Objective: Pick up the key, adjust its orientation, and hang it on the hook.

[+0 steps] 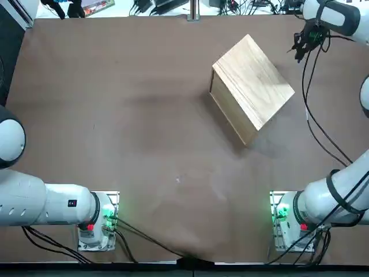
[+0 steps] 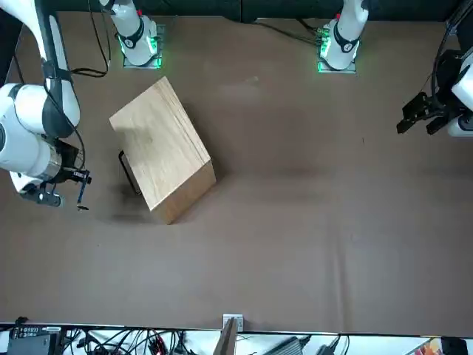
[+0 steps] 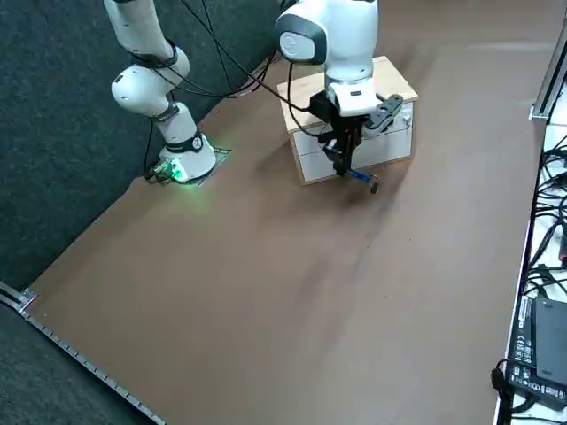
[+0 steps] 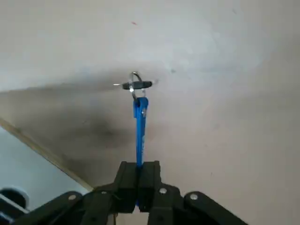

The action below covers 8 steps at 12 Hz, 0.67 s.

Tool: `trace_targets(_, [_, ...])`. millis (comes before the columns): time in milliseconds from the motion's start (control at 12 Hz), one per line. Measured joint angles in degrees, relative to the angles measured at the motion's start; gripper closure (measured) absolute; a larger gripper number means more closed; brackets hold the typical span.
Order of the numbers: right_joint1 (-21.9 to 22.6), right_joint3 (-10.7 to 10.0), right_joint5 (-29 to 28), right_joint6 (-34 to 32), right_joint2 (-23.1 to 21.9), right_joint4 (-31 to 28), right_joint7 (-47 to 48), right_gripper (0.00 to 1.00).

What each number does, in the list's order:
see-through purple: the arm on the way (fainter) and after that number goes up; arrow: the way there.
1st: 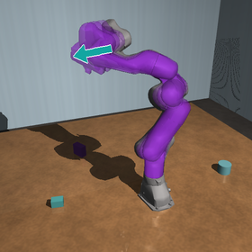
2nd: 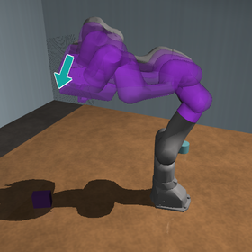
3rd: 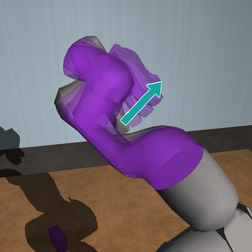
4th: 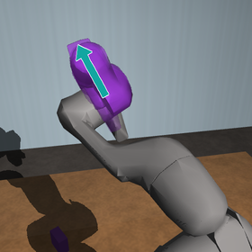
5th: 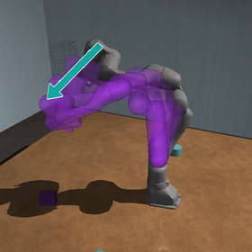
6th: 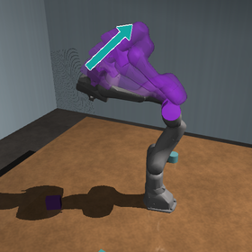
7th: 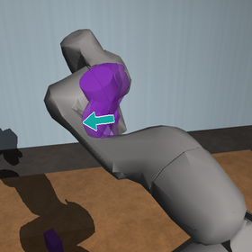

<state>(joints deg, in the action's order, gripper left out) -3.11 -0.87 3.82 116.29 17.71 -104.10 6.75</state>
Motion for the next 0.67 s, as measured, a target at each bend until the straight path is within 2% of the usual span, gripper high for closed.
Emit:
trace_targets(500, [0.36,0.14,0.03,0.08,2.20,4.18,-22.57,0.96])
trace_targets(583, [0.56,0.29,-0.41,0.09,3.37,5.84,-30.33,0.96])
trace_targets(667, [0.77,0.37,-0.79,0.10,3.95,6.65,-33.67,0.96])
